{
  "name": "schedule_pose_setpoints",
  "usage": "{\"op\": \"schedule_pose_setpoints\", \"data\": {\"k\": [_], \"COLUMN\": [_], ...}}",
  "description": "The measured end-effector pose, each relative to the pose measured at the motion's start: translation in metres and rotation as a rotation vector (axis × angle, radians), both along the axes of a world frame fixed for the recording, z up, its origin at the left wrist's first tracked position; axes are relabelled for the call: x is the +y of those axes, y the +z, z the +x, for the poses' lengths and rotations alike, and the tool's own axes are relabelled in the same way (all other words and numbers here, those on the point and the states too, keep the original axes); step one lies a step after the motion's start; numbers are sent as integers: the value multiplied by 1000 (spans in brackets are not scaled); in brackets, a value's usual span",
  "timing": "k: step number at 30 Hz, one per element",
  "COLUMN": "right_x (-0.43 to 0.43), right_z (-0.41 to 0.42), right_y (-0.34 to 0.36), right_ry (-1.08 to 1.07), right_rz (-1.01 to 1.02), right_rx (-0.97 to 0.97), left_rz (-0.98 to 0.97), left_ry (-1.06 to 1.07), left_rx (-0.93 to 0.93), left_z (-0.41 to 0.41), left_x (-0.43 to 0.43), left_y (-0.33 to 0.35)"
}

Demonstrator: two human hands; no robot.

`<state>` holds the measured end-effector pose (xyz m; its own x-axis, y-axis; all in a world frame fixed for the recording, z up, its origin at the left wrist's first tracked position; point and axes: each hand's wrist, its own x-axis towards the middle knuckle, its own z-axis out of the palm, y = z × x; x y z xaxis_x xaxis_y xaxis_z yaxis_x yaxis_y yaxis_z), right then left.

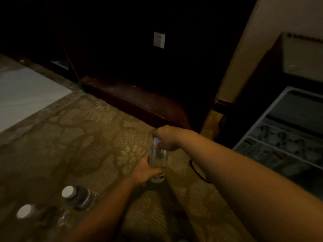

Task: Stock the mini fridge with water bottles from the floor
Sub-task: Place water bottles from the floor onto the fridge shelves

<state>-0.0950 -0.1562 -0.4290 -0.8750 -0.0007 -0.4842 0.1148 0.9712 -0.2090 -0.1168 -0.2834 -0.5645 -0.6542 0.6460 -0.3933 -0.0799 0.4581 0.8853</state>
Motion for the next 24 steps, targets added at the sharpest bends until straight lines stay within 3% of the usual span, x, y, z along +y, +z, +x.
{"op": "schedule_pose_setpoints", "data": {"k": [5, 16, 24], "right_x": [25, 98, 138], "right_z": [33, 152, 244], "right_y": [46, 100, 131], "right_ry": [-21, -244, -470], "right_rz": [3, -62, -202], "right_rx": [68, 228, 452], "left_rz": [20, 107, 66], "left_ry": [-89, -378, -596], "left_rx": [1, 246, 434], "left_z": [19, 82, 128], "left_x": [18, 87, 141], "left_y": [36, 110, 166]}}
